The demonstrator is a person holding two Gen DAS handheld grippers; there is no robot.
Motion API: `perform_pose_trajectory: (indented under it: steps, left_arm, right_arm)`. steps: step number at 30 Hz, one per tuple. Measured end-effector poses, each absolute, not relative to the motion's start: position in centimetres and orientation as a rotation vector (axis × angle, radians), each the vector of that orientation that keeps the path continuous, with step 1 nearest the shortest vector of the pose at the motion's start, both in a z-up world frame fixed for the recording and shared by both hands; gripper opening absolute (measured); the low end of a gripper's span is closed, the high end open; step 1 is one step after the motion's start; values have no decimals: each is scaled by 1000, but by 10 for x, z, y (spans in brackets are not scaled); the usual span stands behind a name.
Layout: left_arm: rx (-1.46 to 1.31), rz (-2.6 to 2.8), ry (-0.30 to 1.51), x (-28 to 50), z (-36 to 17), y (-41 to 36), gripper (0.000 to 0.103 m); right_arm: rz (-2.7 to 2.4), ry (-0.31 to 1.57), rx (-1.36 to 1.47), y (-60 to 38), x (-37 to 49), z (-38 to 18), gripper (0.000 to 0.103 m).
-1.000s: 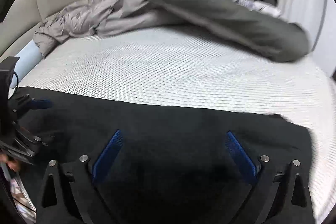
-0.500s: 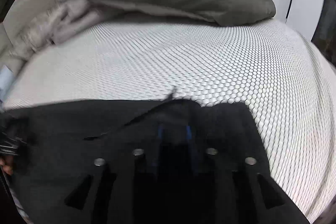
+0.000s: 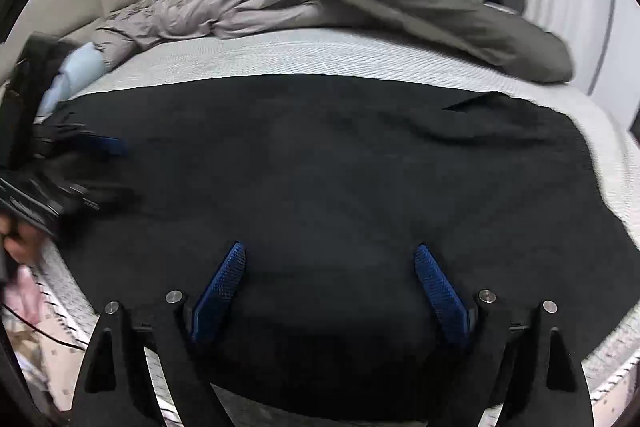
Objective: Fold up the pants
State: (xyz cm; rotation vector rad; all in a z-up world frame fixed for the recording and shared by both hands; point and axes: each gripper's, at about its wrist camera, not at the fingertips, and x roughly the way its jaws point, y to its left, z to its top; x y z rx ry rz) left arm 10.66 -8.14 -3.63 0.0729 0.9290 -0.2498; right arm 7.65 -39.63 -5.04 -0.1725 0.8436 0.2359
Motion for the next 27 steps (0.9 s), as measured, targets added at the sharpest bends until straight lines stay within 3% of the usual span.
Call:
perform_pose_trajectory:
  steps: [7,9,16,21,26,27]
  left_arm:
    - [-64,31,898,56,-43,67,102]
    - [-66,50,886,41,-40,80,102]
    - [-96,-83,814,27,-12,25,102]
    - [9,-216,898,57,-37,-67,102]
    - [41,-239,876,45,-48,-68,103]
    - [38,-241,872,40,-49,-61,103]
  right_arm:
    - [12,824,-150,-441,84,-53,88]
    - [-8,830,-159,-429,103,-53,89]
    - [281,812,-88,-342,94,-16,91]
    - [428,856,-219,-289,90,-42,91]
    - [328,837,-280,-342,89,-59,92]
    - [150,825,-326,-373,95,-61,96]
